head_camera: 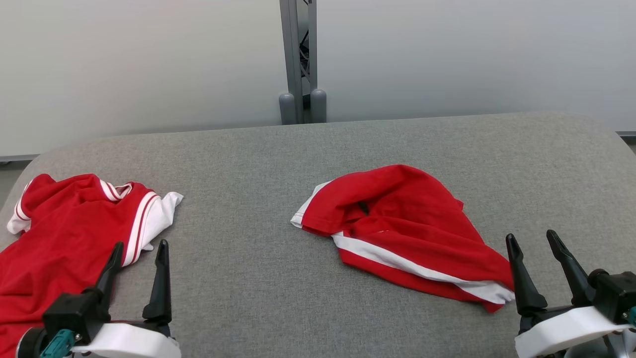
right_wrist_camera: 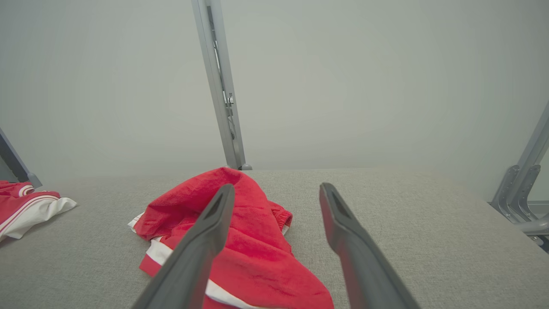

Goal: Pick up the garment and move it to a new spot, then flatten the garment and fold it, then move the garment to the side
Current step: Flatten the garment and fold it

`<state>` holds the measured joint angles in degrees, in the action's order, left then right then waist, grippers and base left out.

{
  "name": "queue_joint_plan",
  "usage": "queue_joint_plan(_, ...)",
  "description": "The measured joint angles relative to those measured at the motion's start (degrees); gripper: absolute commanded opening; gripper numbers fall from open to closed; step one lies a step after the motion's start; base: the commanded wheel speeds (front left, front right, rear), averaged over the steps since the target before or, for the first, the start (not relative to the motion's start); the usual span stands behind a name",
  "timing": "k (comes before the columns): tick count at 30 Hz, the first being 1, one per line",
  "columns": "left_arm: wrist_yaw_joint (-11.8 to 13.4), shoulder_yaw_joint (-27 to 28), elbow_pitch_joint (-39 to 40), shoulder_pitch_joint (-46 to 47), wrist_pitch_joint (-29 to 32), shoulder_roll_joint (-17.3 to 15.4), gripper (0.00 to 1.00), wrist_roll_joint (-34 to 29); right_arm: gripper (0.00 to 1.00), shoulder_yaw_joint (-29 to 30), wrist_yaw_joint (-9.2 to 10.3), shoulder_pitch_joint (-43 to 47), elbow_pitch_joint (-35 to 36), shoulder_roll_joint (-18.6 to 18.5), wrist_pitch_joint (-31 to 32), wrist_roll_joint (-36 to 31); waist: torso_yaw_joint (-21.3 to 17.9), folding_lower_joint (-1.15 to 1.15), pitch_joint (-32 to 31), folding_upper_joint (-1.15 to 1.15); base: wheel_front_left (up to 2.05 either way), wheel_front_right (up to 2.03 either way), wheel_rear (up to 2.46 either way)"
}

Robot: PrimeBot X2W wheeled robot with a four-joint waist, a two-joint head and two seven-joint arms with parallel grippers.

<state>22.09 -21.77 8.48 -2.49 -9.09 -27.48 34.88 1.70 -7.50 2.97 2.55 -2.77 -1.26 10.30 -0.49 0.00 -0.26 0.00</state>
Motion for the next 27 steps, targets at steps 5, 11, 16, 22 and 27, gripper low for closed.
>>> queue_joint_plan(5,-2.4,-3.2,0.4,2.8,2.6,1.0,1.0,0.3,1.0,-0.2,0.0,0.1,0.2,0.0,0.2,0.4,0.1,0.0,0.4,0.0,0.0,0.0,0.0)
queue_joint_plan(11,-8.2,-9.9,-2.2,8.8,12.0,3.6,1.0,3.6,1.0,-1.4,0.0,-0.5,0.7,0.0,0.2,0.4,-1.4,0.0,2.0,0.0,0.0,0.0,0.0)
queue_joint_plan(16,-12.4,-12.9,-6.2,12.6,16.1,6.5,1.0,6.7,1.0,-1.6,0.0,-1.7,0.9,0.0,-0.3,0.8,-2.9,0.0,3.9,0.0,0.0,0.0,0.0)
queue_joint_plan(22,-17.2,-14.8,-15.0,16.7,19.9,10.1,1.0,11.2,1.0,-2.1,0.0,-3.1,0.2,0.0,-1.4,1.4,-6.2,0.0,7.2,0.0,0.0,0.0,0.0)
queue_joint_plan(27,-19.7,-14.3,-22.6,21.2,21.2,12.3,1.0,13.5,1.0,-2.4,0.0,-4.7,-0.6,0.0,-2.6,1.9,-9.1,0.0,10.3,0.0,0.0,0.0,0.0)
